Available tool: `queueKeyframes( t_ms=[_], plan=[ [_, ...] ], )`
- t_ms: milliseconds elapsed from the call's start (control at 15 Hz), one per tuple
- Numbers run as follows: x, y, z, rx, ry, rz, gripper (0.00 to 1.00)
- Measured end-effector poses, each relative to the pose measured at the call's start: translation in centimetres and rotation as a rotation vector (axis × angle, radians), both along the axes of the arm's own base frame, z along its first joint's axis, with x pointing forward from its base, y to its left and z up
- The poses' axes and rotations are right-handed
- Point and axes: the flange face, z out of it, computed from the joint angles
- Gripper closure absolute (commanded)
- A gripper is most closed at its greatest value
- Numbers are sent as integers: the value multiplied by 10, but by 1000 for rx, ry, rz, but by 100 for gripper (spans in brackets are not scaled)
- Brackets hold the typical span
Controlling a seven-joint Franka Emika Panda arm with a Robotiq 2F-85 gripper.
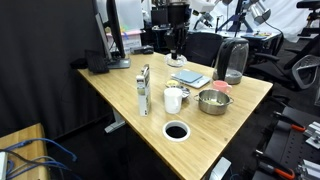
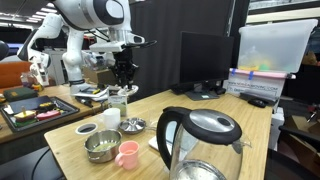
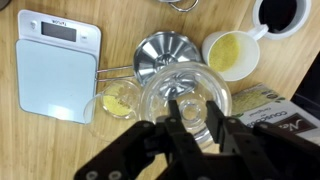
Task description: Close the glass jar with the glass lid on the table
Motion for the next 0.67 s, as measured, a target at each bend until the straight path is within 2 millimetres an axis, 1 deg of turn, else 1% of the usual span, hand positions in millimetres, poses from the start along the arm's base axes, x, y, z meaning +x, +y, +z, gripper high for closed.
queueKeyframes(
  t_ms=[333,400,467,533,667],
  plan=[
    [54,-29,-20,4,-5,-135,92],
    [65,-36,-23,4,-7,-162,69],
    [69,-39,-27,3,-5,-168,69],
    [69,-39,-29,2,0,-167,69],
    [67,-33,-27,4,-3,-158,69]
  ],
)
